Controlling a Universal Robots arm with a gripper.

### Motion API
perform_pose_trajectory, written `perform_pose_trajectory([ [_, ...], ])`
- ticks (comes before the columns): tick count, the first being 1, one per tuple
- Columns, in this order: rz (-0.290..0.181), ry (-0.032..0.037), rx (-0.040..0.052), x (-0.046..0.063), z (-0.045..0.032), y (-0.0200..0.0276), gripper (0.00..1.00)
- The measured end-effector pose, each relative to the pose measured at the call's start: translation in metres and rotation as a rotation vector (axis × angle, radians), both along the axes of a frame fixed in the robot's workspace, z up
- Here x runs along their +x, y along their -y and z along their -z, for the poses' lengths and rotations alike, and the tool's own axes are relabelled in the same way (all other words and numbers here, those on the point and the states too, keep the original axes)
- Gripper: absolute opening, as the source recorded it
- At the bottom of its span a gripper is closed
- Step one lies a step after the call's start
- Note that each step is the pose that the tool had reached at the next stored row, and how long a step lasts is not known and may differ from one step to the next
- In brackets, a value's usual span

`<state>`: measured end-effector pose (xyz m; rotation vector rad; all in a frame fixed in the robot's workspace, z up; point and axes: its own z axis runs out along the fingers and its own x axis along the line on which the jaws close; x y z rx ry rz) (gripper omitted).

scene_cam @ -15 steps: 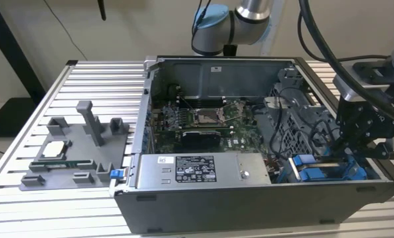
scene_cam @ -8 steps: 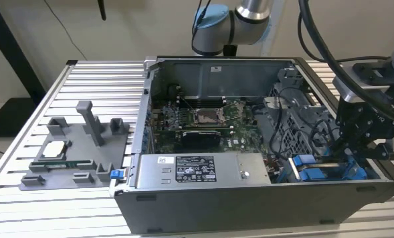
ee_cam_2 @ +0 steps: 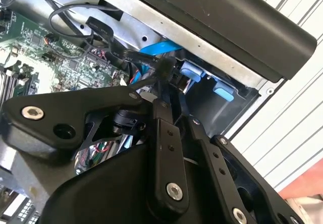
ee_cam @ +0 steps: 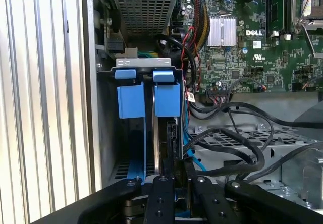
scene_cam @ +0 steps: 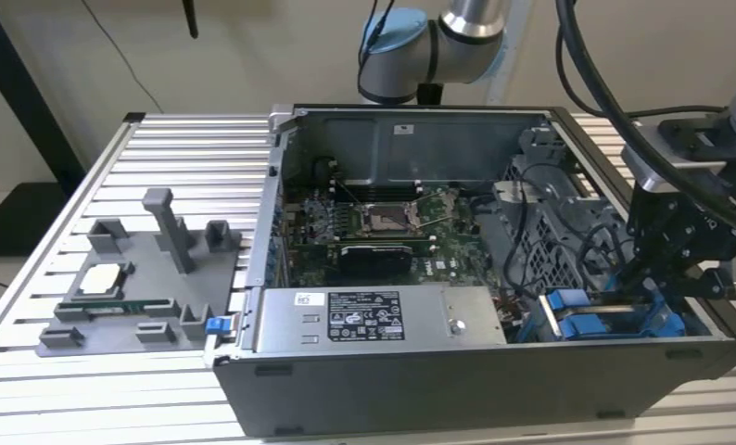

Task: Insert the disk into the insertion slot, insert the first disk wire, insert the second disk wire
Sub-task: 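Insert the first disk wire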

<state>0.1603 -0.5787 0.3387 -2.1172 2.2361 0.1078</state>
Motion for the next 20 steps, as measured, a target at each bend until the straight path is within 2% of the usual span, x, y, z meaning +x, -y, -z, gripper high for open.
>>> perform_pose_trajectory([
  [7,0.000,0.0000,0.0001,0.000,0.0009,-0.0002,0.00],
  [11,0.000,-0.0002,-0.0012,0.000,0.0060,-0.0001,0.00],
  [15,0.000,-0.0004,0.0013,0.000,0.0067,-0.0002,0.00],
  [16,0.001,-0.0013,0.0024,0.000,0.0044,-0.0001,1.00],
  [20,0.001,-0.0014,0.0004,0.000,-0.0138,-0.0002,1.00],
])
